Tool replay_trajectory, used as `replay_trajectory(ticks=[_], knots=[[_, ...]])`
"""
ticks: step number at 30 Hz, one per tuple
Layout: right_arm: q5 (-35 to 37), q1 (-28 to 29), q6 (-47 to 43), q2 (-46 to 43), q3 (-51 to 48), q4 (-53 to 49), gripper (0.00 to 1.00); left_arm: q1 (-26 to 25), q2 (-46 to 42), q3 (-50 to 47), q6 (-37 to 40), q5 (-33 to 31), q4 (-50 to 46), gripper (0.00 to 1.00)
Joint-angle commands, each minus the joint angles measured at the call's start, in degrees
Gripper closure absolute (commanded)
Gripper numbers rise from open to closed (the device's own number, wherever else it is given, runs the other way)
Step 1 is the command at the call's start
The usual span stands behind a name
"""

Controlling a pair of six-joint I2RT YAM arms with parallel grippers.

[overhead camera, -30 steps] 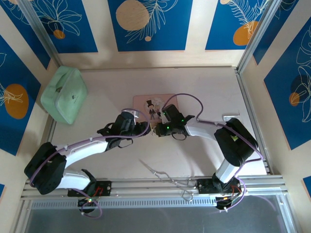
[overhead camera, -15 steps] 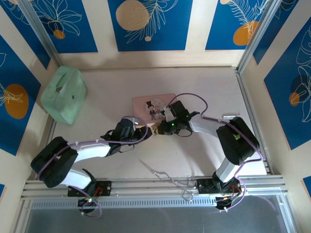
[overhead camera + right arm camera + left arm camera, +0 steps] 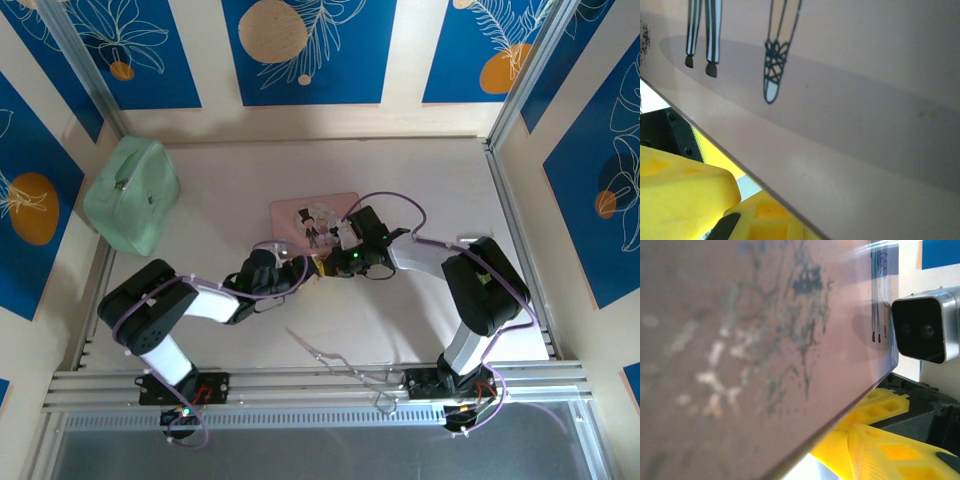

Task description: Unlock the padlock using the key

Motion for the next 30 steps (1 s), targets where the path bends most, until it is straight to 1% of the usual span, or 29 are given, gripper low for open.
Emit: replay_trajectory(ticks=[1, 3, 11, 15, 17, 26, 29, 30], knots=[[-5.21, 0.1, 1.41, 0.95, 1.13, 1.07, 1.0, 0.34, 1.03, -0.29, -0.74, 0.0, 3.24, 0.5], [-5.47, 0.18, 1.76, 1.04, 1.08, 1.73, 1.0, 0.33, 1.19, -0.68, -0.81, -0.56, 3.04, 0.48], [-6.83, 0.23, 2.78, 1.86, 1.01, 2.73, 1.0, -1.05, 4.64, -0.86, -2.18, -0.47, 8.21, 0.43], [-6.9, 0.18, 3.32, 1.85, 0.49, 3.37, 1.0, -1.63, 7.58, -0.95, -3.58, -0.65, 13.04, 0.42], [-7.0, 0.1, 3.52, 2.01, 0.42, 3.65, 1.0, -1.72, 8.54, -1.25, -4.32, -0.73, 13.96, 0.42], [-7.05, 0.01, 4.14, 2.28, 0.47, 4.17, 1.0, -3.61, 8.4, -5.11, -5.84, -1.63, 15.64, 0.41], [-6.88, -0.23, 4.1, 2.45, 0.29, 4.04, 1.0, -3.48, 8.49, -7.0, -7.45, -1.91, 18.53, 0.41], [-6.89, -0.35, 4.14, 2.48, 0.2, 3.98, 1.0, -3.27, 7.66, -7.64, -8.02, -2.31, 17.63, 0.41]])
